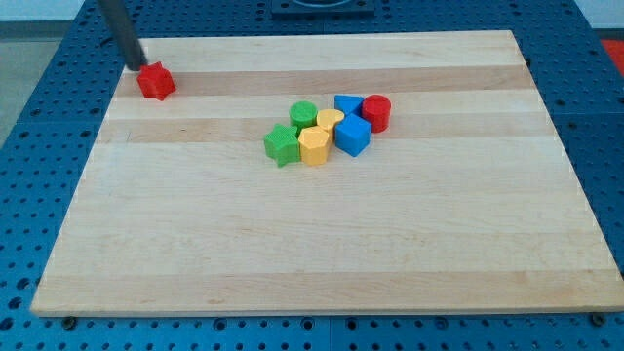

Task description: Move the red star slightly to the down

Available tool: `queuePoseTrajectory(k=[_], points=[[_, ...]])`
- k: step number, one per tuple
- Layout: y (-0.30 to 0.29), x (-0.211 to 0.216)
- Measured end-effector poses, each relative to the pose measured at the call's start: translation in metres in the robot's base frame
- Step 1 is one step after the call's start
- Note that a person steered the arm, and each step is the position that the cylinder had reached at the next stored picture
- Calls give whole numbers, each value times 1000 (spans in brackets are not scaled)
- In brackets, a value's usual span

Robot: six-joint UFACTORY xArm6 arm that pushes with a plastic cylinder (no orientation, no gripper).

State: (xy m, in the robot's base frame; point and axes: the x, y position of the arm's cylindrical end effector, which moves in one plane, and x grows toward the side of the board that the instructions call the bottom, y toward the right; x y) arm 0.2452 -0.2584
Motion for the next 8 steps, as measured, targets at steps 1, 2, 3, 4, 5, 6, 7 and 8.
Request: queuePoseTrajectory(k=[1, 2, 3, 4, 5, 6, 7, 8], points=[[66, 0], [44, -10], [-18, -36], [-46, -33], [-43, 4], [-6, 20], [74, 20], [152, 19]])
